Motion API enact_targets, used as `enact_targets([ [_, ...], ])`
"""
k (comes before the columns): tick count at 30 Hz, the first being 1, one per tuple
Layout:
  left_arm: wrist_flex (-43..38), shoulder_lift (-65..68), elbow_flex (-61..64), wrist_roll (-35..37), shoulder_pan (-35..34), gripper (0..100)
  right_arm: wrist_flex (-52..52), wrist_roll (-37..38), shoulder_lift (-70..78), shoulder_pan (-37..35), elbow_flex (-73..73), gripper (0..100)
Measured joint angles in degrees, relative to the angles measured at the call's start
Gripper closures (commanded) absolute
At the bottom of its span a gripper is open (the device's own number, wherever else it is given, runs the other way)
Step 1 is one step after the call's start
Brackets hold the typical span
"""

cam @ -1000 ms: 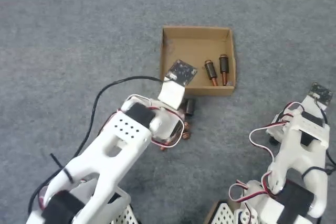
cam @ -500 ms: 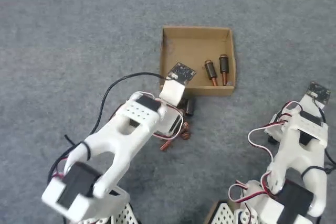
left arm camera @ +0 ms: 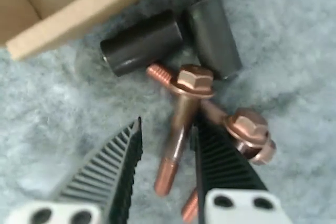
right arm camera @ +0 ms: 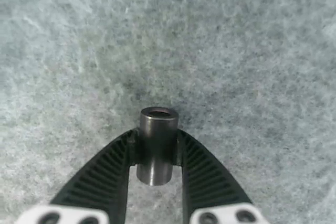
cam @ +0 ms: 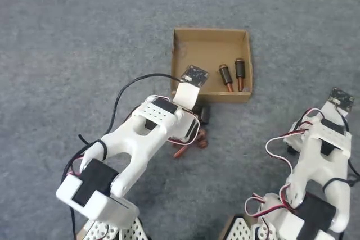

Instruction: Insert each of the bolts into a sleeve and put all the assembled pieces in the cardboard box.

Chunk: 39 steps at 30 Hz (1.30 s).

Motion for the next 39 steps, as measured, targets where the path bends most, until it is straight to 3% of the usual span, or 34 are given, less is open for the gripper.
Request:
enact_targets([
  [6,-3.2,0.1,0.1,6.0,0.4,99,0.0,0.0,0.0,0.0,0.0,99.1],
  [19,-3.0,-0.4,0.5,5.4,1.5,99,0.0,0.0,0.0,0.0,0.0,99.1],
  [26,0.4,-12.7,9.9,5.5,1.3,99,0.0,0.0,0.0,-0.2,0.0,99.1],
  [32,0.4,-20.9,14.4,5.5,-6.3,99,0.0,0.0,0.0,-1.1,0.0,99.1],
  [39,-1.2,-18.5,14.9,5.7,-12.9,99,0.0,0.0,0.0,-1.3,0.0,99.1],
])
